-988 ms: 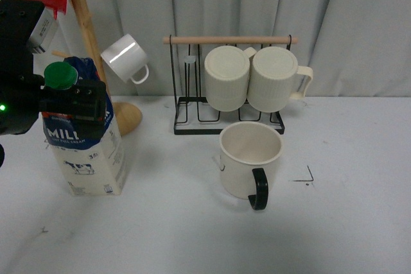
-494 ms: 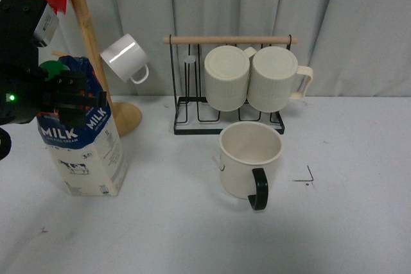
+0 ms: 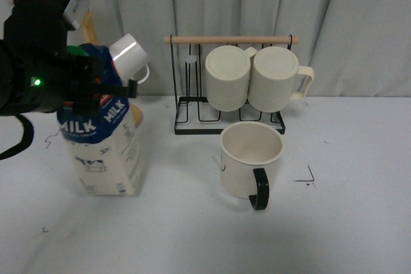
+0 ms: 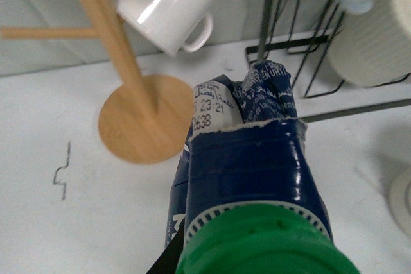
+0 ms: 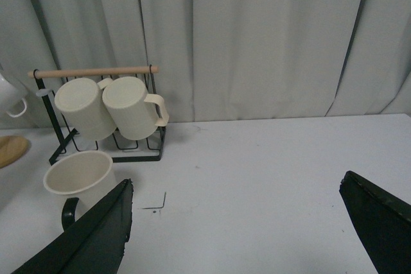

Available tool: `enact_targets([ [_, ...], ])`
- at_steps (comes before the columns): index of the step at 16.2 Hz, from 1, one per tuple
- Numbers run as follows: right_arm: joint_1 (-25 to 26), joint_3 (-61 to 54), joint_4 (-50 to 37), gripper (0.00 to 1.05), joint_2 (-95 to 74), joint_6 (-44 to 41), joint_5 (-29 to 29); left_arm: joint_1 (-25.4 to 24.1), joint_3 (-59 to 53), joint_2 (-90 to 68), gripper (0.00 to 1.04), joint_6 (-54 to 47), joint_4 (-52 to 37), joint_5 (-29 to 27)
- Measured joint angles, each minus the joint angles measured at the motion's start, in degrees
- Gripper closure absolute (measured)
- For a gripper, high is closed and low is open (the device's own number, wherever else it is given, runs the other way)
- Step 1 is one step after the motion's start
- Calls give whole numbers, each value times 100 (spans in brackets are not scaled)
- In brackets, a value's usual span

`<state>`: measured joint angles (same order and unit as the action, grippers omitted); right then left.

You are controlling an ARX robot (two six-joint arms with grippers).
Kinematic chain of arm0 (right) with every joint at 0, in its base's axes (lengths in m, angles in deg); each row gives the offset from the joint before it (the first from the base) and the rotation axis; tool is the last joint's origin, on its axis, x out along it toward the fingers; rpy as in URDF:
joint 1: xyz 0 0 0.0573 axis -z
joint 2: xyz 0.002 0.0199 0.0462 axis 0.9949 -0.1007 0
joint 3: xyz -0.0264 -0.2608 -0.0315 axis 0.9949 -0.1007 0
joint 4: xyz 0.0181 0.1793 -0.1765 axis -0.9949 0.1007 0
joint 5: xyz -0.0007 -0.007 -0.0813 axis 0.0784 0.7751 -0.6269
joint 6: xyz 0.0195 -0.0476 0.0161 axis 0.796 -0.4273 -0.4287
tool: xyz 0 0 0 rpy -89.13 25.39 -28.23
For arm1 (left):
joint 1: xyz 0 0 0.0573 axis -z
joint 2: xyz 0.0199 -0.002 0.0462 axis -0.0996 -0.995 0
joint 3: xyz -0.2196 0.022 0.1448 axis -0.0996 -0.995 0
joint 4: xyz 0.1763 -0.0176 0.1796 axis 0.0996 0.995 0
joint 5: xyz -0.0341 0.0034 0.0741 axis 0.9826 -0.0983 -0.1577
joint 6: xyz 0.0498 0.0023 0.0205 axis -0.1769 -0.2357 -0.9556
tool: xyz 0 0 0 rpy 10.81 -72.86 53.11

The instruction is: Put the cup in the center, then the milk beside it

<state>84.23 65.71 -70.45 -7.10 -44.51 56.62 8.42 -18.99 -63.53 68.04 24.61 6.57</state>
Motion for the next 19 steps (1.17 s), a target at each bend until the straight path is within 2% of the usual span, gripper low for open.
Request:
enact_targets([
  [3, 0, 0, 0, 6, 0, 0, 0, 590, 234, -83, 89, 46, -273, -249],
  [5, 0, 0, 0, 6, 0, 0, 0, 769, 271, -337, 89, 155, -308, -354],
  [19, 0, 0, -2, 6, 0, 0, 0, 1379, 662, -1005, 89, 498, -459, -879],
])
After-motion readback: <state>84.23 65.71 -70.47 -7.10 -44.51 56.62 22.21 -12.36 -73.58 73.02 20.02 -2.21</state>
